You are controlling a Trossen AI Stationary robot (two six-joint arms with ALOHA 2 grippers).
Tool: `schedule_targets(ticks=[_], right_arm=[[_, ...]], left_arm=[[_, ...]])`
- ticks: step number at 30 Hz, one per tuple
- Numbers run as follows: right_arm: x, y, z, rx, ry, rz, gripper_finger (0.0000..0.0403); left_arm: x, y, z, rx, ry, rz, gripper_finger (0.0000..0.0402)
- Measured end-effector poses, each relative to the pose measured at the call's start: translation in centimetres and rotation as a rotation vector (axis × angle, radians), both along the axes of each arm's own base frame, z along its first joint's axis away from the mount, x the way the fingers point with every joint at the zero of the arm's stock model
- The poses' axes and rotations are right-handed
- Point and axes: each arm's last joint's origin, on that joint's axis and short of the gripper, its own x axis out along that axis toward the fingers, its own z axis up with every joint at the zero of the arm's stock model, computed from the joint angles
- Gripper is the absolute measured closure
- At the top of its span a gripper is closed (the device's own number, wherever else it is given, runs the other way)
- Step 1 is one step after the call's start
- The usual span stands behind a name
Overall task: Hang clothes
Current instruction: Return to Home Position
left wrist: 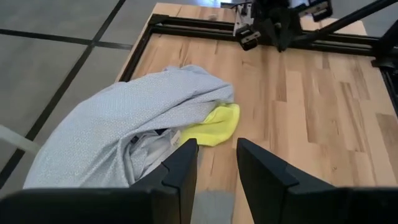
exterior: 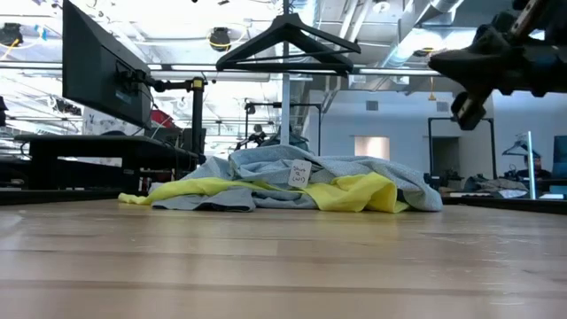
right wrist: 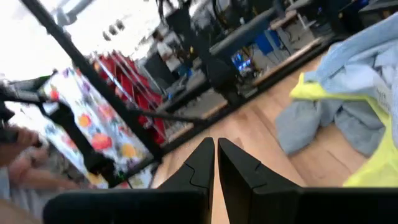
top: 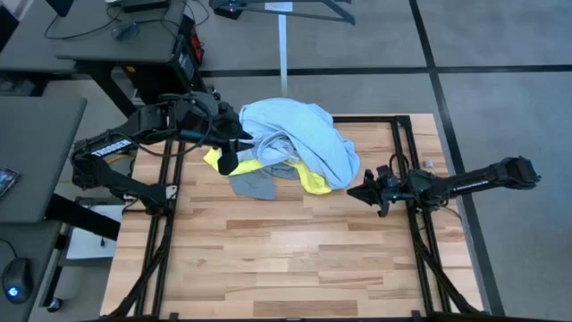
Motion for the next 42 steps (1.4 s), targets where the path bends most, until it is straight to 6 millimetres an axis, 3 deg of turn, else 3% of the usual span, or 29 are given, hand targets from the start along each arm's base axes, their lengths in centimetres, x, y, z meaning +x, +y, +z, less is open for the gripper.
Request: schedule_targets(ticks=[14,20,29,36,42], right_arm=[[-2.8,-0.2,-1.4,-0.149,0.159,0.0,0.0393],[-3.6,-0.3,-0.7,-0.267,0.056,0.022,0.0393],[-3.2,-0.5,-1.3,-0.256,0.136,0.013,0.0393],[-3.0,-0.5,-1.5,-0.256,0.158,0.016,0.0393],[-3.0,-0.5,-1.5,-0.255,0.155,0.017,0.0393]], left_arm=[[0.3,0.0,0.0,-0.033,-0.028,-0.018,0.0306],[0.6,0.1,-1.4,-0.101,-0.134,-0.047,0.0306],[-0.2,-0.1,-5.9,-0.163,-0.318,-0.01,0.0306],[-2.9,-1.5,-11.7,-0.211,-0.366,0.065,0.0306],[-5.5,-3.7,-18.0,-0.191,-0.372,0.137,0.0306]])
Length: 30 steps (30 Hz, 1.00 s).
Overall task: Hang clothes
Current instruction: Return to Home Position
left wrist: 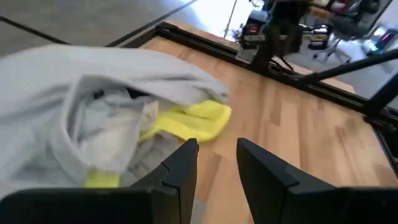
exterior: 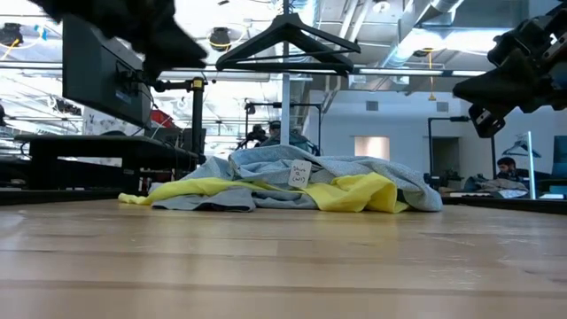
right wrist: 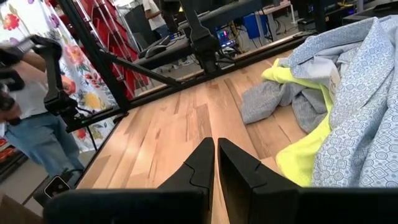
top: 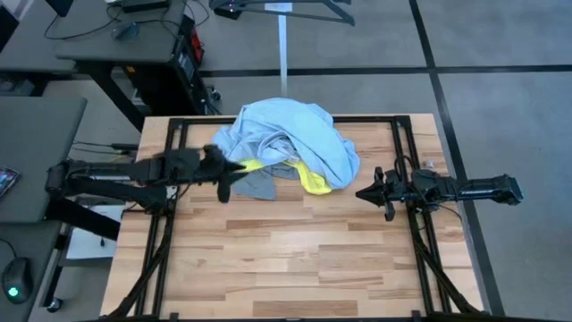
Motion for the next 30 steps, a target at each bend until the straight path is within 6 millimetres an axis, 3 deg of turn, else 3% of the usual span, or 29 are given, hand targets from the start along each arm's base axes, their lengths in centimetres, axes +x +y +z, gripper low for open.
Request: schedule_targets(ticks=[5,17,23,30], right_arm=[[0.0,0.0,0.0,0.002,-0.004,0.001,0.0393],[0.0,0.0,0.0,0.001,-0.005,0.002,0.0393],[0.0,0.0,0.0,0.0,-0.006,0.003,0.0393],[0.0,0.0,0.0,0.0,-0.007,0.003,0.0393]], left_arm=[[-2.6,-0.9,-3.9,0.007,-0.077,-0.044,0.0306],[-6.8,-1.1,-9.0,0.066,-0.175,-0.109,0.0306],[-7.7,-1.2,-9.0,0.12,-0.285,-0.137,0.0306],[-7.7,-1.2,-9.2,0.339,-0.245,-0.155,0.0306]])
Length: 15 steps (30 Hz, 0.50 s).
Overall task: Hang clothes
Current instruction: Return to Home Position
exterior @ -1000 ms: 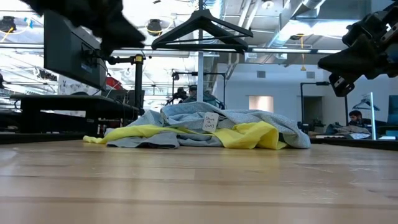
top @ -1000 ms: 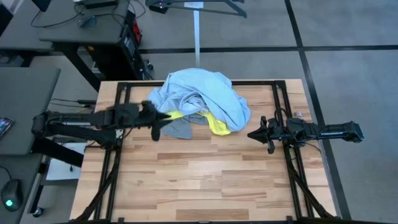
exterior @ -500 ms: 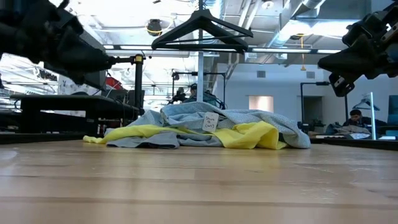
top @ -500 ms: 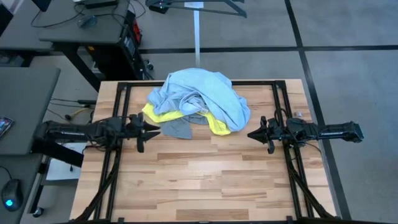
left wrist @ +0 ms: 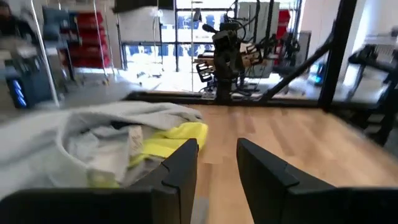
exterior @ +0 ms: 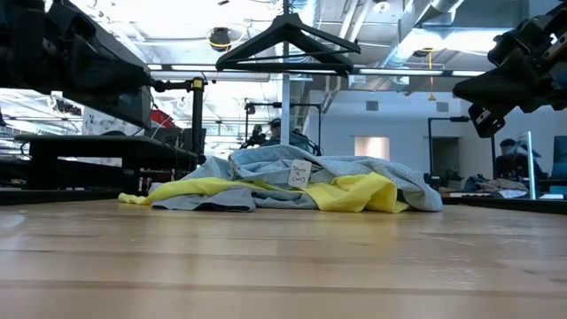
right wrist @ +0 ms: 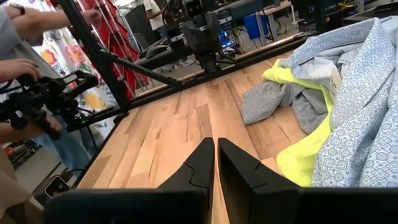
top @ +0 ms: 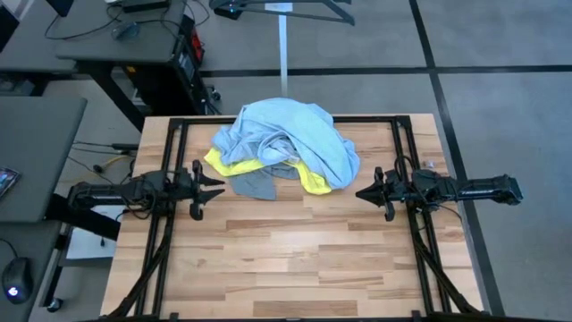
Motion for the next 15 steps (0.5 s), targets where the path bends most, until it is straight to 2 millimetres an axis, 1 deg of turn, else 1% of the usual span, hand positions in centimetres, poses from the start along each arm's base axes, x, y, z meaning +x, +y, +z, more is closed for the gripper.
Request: schedule_targets(ticks=[4,15], right_arm=[[0.0,0.0,0.0,0.0,0.0,0.0,0.0393],[0.0,0.0,0.0,0.0,0.0,0.0,0.0393]], left_arm=[[0.01,0.0,-0.04,0.031,0.005,0.003,0.0306],[0.04,0.01,-0.13,0.032,0.01,0.004,0.0306]])
